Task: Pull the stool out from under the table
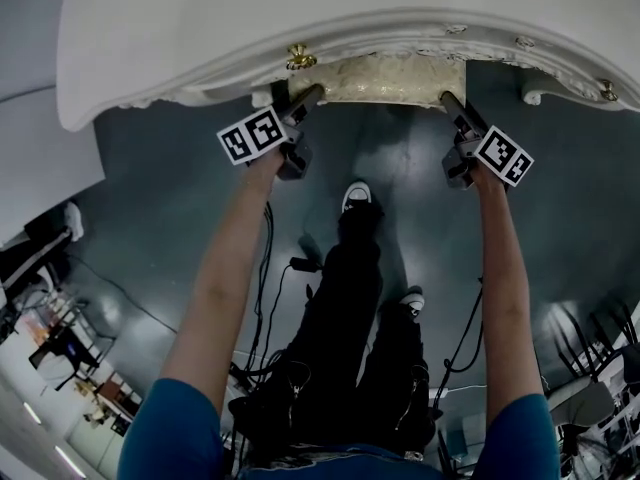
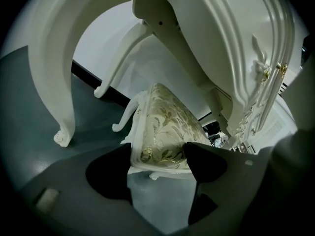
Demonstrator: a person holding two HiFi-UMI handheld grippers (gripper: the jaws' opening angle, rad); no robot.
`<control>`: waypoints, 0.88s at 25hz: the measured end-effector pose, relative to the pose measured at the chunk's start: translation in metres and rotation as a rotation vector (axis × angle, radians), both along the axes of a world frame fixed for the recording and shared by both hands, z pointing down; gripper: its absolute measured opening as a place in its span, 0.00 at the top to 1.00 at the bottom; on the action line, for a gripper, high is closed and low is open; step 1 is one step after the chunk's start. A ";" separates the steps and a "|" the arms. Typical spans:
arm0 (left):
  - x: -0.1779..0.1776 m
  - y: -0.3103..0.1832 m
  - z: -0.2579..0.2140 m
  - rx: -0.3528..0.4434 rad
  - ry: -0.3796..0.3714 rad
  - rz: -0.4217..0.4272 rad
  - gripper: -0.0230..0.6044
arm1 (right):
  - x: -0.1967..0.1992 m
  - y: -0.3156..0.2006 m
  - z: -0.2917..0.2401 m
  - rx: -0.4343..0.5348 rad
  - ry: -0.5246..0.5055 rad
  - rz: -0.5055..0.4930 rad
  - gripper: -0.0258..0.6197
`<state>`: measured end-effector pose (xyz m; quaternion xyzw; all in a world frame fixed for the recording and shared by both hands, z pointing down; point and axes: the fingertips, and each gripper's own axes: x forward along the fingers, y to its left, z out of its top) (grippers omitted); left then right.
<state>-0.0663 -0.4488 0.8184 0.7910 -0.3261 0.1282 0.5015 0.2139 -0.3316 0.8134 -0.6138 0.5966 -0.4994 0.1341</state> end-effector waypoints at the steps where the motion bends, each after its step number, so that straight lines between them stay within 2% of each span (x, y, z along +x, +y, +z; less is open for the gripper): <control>1: 0.000 0.001 0.000 0.000 0.002 -0.002 0.38 | 0.000 0.001 0.000 0.000 0.002 0.002 0.50; 8: -0.018 0.033 0.004 -0.024 -0.008 0.008 0.38 | -0.019 0.033 0.004 -0.028 -0.020 -0.024 0.50; 14: -0.039 0.082 0.006 -0.064 -0.021 -0.003 0.38 | -0.036 0.074 0.005 -0.066 -0.034 -0.067 0.51; 22: -0.069 0.165 0.017 -0.111 -0.039 0.003 0.38 | -0.065 0.153 0.016 -0.118 -0.063 -0.106 0.51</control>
